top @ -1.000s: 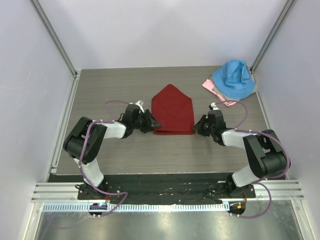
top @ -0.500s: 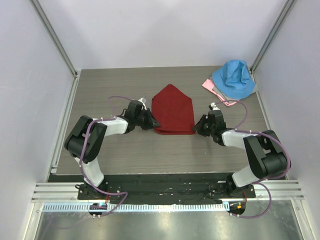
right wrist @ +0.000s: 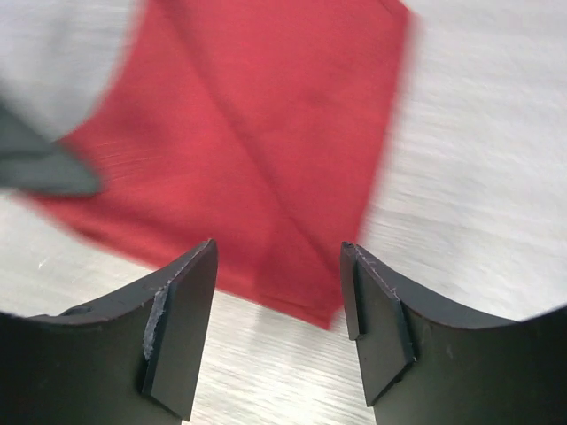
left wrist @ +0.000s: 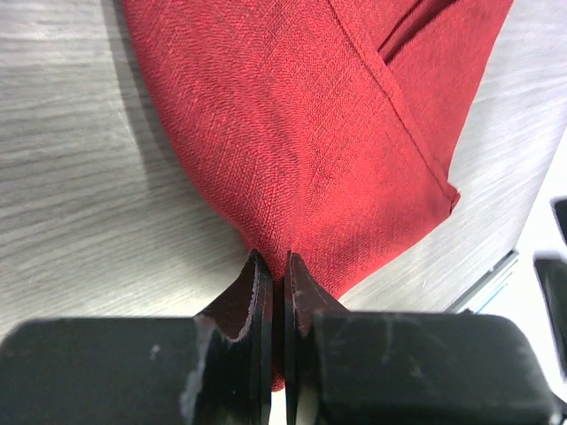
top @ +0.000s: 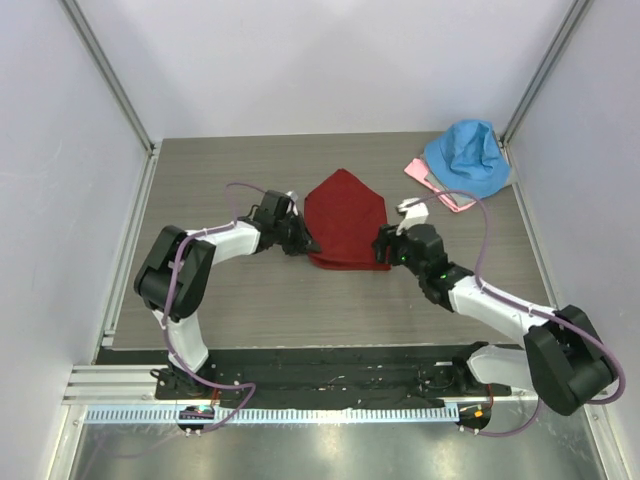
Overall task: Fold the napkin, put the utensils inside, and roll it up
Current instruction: Roll the napkin with the utensil
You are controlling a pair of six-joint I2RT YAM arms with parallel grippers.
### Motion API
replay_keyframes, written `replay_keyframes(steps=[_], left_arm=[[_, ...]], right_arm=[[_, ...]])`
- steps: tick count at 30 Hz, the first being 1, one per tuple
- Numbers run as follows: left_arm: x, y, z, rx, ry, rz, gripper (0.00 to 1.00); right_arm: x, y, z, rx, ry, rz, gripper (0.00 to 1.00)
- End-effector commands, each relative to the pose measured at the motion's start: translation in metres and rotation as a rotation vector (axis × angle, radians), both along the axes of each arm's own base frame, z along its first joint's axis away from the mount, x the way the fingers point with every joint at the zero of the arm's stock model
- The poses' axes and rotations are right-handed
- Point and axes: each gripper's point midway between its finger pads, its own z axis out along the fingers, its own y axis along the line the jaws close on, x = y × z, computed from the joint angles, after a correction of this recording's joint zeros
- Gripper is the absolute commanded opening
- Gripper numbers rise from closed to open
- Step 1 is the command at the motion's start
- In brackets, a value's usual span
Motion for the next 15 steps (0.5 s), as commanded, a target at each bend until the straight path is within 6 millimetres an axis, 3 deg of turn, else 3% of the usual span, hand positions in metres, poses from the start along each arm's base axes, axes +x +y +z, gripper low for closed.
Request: replay_keyframes(steps=[1, 10, 15], left_arm=[[-0.018, 0.003, -0.001, 0.014, 0.099, -0.083, 0.00], [-0.029, 0.009, -0.006, -0.017, 0.195, -0.130, 0.00], [-0.031, 0.014, -0.006, -0.019, 0.218, -0.145, 0.00]], right_arm=[[0.000, 0.041, 0.039, -0.200, -0.250, 0.144, 0.66], [-0.027, 0.131, 0.025, -0.336, -0.372, 0.393, 0.69], [-0.038, 0.160, 0.008, -0.406, -0.400, 0.478, 0.73]])
